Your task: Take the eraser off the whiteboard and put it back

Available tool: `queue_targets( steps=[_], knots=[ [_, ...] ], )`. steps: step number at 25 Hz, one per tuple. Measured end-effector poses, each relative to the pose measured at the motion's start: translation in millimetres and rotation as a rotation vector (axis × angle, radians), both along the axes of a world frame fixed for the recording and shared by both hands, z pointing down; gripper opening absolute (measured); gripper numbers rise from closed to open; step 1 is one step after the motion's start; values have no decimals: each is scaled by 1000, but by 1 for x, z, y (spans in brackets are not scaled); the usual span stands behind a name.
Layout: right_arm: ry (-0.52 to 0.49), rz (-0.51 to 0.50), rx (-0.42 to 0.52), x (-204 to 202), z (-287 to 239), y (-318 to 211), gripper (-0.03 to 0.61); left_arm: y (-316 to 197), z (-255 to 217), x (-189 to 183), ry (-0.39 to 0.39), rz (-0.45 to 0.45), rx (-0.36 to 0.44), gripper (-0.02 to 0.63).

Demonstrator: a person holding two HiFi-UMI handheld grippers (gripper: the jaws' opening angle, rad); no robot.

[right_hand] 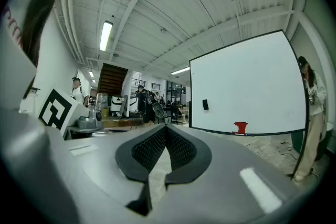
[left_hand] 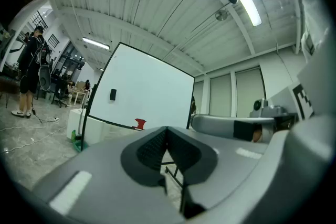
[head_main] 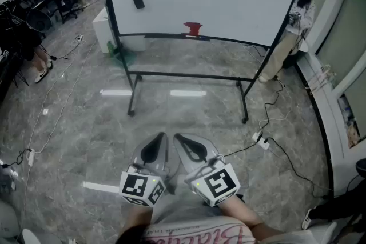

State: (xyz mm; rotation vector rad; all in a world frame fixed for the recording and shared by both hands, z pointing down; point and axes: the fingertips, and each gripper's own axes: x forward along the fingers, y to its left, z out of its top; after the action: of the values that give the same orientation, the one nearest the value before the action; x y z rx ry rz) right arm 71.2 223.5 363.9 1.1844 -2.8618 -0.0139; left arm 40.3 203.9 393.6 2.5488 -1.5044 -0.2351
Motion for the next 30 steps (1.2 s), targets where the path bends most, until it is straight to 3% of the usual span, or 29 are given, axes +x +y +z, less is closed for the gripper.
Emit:
queue_targets(
  steps=[14,30],
  knots=[
    [2,19,8,11,3,-11,0,-16,4,3,9,-10,-9,-1],
    [-2,-2,-19,22,8,-94,2,-99,4,10,-5,-38,-6,0]
  ],
)
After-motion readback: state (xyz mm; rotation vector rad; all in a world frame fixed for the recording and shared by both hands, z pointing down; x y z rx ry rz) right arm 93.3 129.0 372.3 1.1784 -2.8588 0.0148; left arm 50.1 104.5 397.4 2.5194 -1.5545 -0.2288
